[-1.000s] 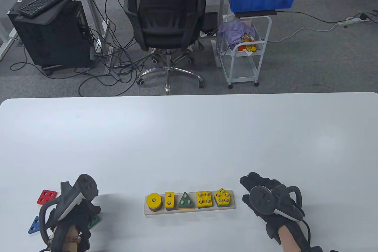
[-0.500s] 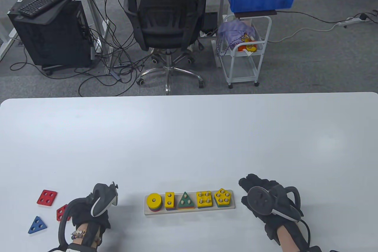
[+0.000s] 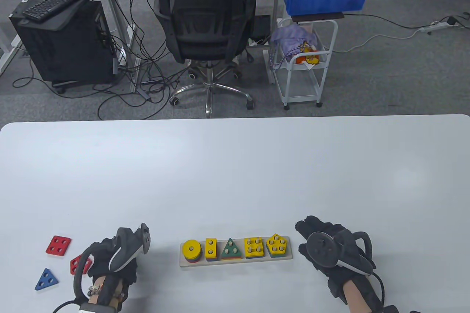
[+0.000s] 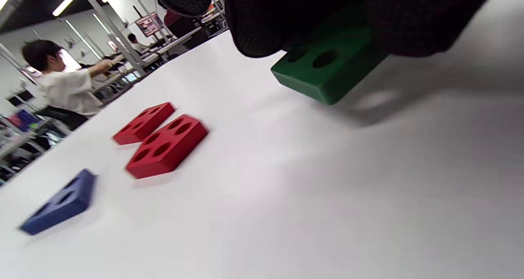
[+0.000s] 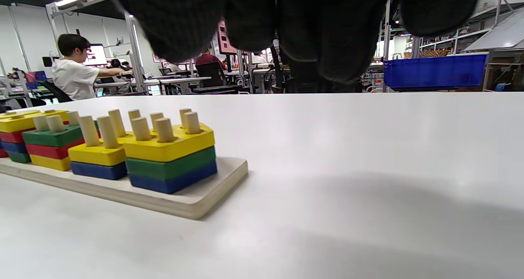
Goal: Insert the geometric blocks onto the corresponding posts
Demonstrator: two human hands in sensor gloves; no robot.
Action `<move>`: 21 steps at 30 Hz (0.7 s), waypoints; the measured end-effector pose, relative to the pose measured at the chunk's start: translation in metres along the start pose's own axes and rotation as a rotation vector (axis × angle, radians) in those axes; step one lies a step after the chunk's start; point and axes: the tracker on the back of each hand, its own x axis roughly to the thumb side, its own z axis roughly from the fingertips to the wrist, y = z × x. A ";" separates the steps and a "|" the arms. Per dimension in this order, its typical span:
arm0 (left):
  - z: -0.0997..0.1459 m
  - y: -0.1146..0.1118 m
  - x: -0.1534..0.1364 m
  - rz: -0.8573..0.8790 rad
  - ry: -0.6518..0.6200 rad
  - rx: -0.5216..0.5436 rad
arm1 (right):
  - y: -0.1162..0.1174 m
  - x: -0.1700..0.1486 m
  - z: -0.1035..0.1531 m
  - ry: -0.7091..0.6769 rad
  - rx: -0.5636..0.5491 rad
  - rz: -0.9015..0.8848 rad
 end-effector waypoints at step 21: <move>0.041 0.020 0.137 1.379 -0.877 -0.655 | -0.001 0.113 0.011 -0.376 -0.345 -0.105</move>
